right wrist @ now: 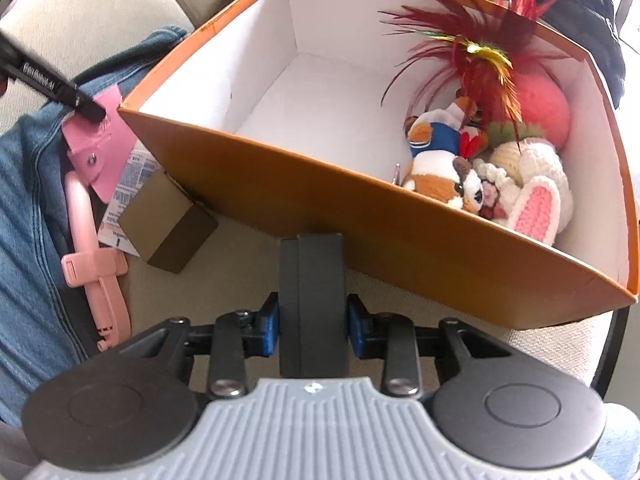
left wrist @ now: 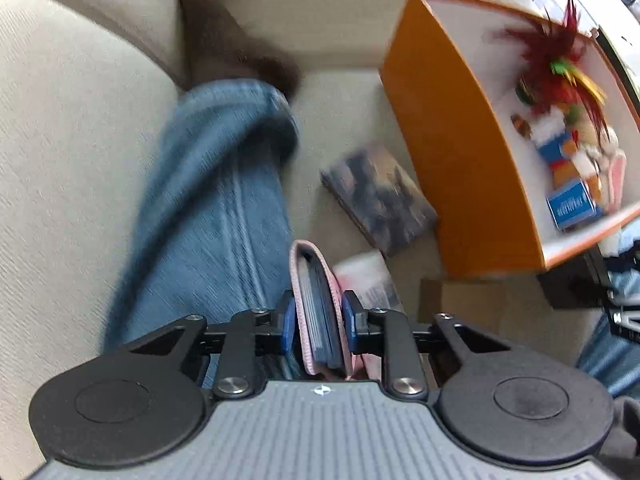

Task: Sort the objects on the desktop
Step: 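Carry the wallet and black case over the box with both tools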

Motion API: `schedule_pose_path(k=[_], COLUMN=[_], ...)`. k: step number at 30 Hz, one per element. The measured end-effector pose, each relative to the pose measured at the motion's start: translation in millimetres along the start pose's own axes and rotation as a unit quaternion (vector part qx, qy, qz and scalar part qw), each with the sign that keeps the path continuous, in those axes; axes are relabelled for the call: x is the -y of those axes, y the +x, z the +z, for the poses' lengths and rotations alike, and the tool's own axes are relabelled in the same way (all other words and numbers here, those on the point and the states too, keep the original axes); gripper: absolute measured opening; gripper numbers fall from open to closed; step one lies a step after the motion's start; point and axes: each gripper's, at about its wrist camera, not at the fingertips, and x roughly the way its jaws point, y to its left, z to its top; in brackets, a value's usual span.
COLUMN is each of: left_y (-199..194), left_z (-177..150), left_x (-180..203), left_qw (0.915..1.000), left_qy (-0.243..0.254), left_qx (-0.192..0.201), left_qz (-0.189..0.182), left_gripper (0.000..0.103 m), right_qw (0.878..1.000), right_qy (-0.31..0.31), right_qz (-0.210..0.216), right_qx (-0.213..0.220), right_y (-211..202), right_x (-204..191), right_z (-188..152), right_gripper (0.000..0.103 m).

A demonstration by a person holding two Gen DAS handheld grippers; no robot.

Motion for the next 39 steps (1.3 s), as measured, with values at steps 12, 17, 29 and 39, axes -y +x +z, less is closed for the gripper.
schedule_pose_path(k=[12, 17, 29, 39], left_y=[-80.0, -133.2, -69.0, -16.8], left_z=[-42.4, -41.6, 73.8, 110.3], left_x=[33.1, 62.6, 116.8, 113.9], left_qw=[0.9871, 0.9665, 0.9704, 0.9804], left_qy=[-0.004, 0.017, 0.042, 0.034], left_qx=[0.159, 0.251, 0.238, 0.192], left_qz=[-0.017, -0.050, -0.008, 0.029], left_gripper=[0.019, 0.019, 0.019, 0.019], right_qw=[0.994, 0.985, 0.980, 0.978], right_qy=[0.033, 0.036, 0.117, 0.161], right_qz=[0.080, 0.102, 0.069, 0.085], right_qx=[0.061, 0.137, 0.144, 0.102], right_y=[-72.5, -122.3, -52.0, 39.0], right_x=[7.8, 7.8, 44.6, 66.1], right_z=[2.3, 20.1, 107.8, 163.9], right_gripper=[0.035, 0.035, 0.035, 0.035])
